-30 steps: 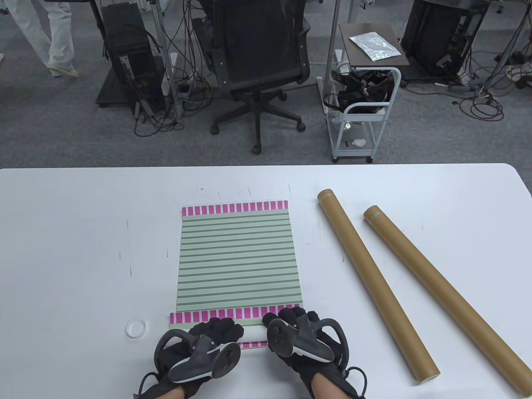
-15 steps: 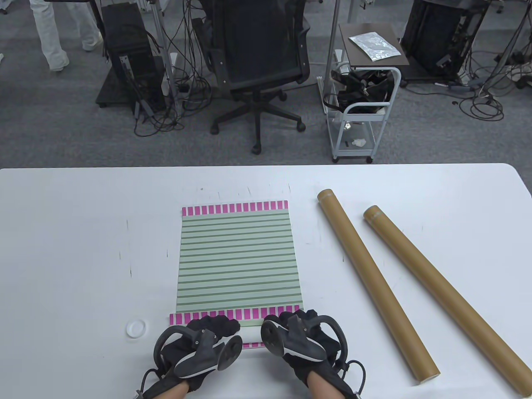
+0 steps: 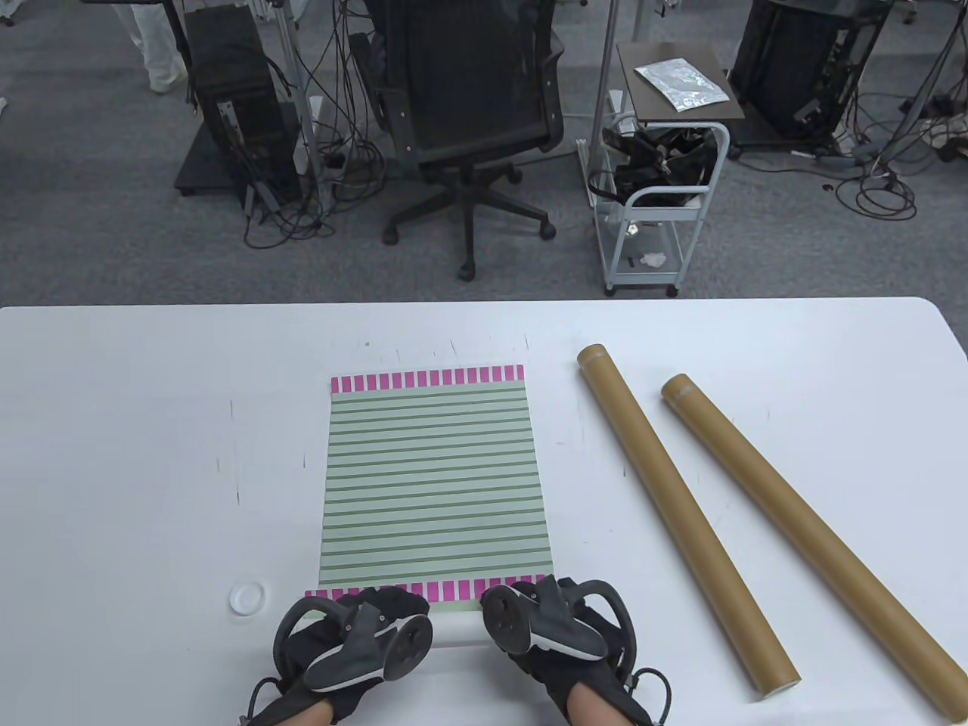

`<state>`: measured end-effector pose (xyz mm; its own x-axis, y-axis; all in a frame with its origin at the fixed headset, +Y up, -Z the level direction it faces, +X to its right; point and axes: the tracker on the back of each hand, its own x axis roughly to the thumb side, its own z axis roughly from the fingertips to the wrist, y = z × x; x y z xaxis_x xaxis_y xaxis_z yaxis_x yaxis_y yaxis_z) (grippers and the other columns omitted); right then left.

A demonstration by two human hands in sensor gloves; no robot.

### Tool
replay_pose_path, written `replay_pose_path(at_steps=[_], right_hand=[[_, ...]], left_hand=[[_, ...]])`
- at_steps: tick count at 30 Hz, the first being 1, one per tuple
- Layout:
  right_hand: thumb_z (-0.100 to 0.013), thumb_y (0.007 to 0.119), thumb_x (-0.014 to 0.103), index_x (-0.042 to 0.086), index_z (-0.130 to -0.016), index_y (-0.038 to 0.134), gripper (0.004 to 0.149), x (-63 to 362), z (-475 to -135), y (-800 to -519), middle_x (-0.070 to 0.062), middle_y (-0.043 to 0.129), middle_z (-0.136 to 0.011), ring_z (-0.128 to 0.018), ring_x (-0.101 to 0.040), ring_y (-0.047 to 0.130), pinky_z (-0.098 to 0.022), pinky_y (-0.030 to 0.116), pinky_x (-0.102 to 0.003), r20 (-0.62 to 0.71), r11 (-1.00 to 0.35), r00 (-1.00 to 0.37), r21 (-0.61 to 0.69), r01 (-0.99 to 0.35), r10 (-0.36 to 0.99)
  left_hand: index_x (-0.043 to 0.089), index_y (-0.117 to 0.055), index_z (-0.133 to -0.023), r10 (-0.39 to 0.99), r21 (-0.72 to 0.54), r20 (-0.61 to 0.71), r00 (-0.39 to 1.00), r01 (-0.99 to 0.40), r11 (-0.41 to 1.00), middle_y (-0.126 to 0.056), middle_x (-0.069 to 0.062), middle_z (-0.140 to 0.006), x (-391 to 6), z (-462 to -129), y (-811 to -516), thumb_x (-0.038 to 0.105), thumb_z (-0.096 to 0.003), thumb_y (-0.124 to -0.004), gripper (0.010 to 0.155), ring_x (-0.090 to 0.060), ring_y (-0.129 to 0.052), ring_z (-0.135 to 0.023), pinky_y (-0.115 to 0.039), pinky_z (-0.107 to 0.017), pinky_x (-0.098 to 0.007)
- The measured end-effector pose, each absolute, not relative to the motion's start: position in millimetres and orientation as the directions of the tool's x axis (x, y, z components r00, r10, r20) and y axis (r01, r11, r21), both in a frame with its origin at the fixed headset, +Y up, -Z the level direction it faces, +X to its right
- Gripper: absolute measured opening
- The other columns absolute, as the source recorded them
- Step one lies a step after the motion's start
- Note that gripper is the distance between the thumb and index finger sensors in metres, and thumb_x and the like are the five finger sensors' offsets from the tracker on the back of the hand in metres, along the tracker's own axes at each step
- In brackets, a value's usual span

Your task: Roll up mouse pads and store in mailing tubes

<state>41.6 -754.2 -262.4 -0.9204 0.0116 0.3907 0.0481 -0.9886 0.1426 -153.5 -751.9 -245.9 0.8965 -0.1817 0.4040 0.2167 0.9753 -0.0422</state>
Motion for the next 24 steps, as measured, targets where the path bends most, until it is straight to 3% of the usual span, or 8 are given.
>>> replay_pose_path(at_steps=[2,4,10,15,18,24], right_hand=[[-0.045,0.070,0.043,0.028,-0.093,0.073,0.051,42,-260,-747,-0.001,0.084,-0.089,-0.078,-0.028,0.083,-0.070,0.061,-0.054,0.387,-1.000,-0.922,-0.007,0.006,-0.008],[-0.046,0.067,0.044,0.028,-0.090,0.076,0.048,41,-257,-739,0.000,0.086,-0.084,-0.073,-0.026,0.084,-0.070,0.062,-0.053,0.394,-0.998,-0.919,-0.059,-0.023,-0.002],[-0.046,0.068,0.044,0.027,-0.087,0.078,0.046,34,-255,-741,-0.001,0.087,-0.083,-0.072,-0.026,0.086,-0.068,0.065,-0.052,0.419,-1.000,-0.908,-0.024,0.003,-0.013],[-0.046,0.068,0.044,0.027,-0.088,0.078,0.047,34,-254,-742,-0.001,0.085,-0.085,-0.074,-0.027,0.085,-0.068,0.064,-0.053,0.419,-1.000,-0.908,-0.009,0.006,-0.010],[-0.046,0.068,0.044,0.027,-0.088,0.078,0.047,33,-255,-742,-0.001,0.085,-0.085,-0.074,-0.028,0.084,-0.069,0.063,-0.054,0.411,-1.000,-0.911,0.002,-0.002,0.003],[-0.046,0.068,0.045,0.026,-0.091,0.075,0.049,33,-256,-743,-0.002,0.082,-0.088,-0.078,-0.029,0.083,-0.069,0.062,-0.054,0.407,-1.000,-0.913,0.012,0.012,-0.006]], left_hand=[[0.035,-0.066,-0.090,-0.157,-0.060,0.391,0.907,0.196,0.979,-0.084,0.008,-0.094,-154,-248,-753,0.049,-0.0394,-0.069,0.052,-0.018,-0.094,-0.081,-0.084,-0.061,-0.035],[0.036,-0.065,-0.091,-0.148,-0.071,0.377,0.914,0.188,0.980,-0.083,0.007,-0.096,-156,-250,-755,0.048,-0.0407,-0.066,0.051,-0.019,-0.092,-0.084,-0.083,-0.063,-0.037],[0.039,-0.069,-0.090,-0.147,-0.066,0.342,0.928,0.179,0.982,-0.080,0.008,-0.098,-160,-254,-757,0.046,-0.0427,-0.060,0.049,-0.019,-0.089,-0.089,-0.080,-0.066,-0.038],[0.038,-0.068,-0.094,-0.191,0.011,0.346,0.919,0.199,0.980,-0.078,0.007,-0.101,-164,-251,-747,0.050,-0.0413,-0.065,0.054,-0.021,-0.086,-0.091,-0.078,-0.068,-0.040],[0.038,-0.069,-0.092,-0.156,0.075,0.375,0.914,0.138,0.988,-0.079,0.008,-0.100,-165,-245,-735,0.051,-0.0405,-0.067,0.053,-0.019,-0.087,-0.090,-0.078,-0.068,-0.038],[0.040,-0.077,-0.087,-0.157,0.059,0.435,0.887,0.145,0.988,-0.088,0.009,-0.092,-156,-238,-733,0.049,-0.0408,-0.070,0.047,-0.017,-0.094,-0.083,-0.082,-0.064,-0.036]])
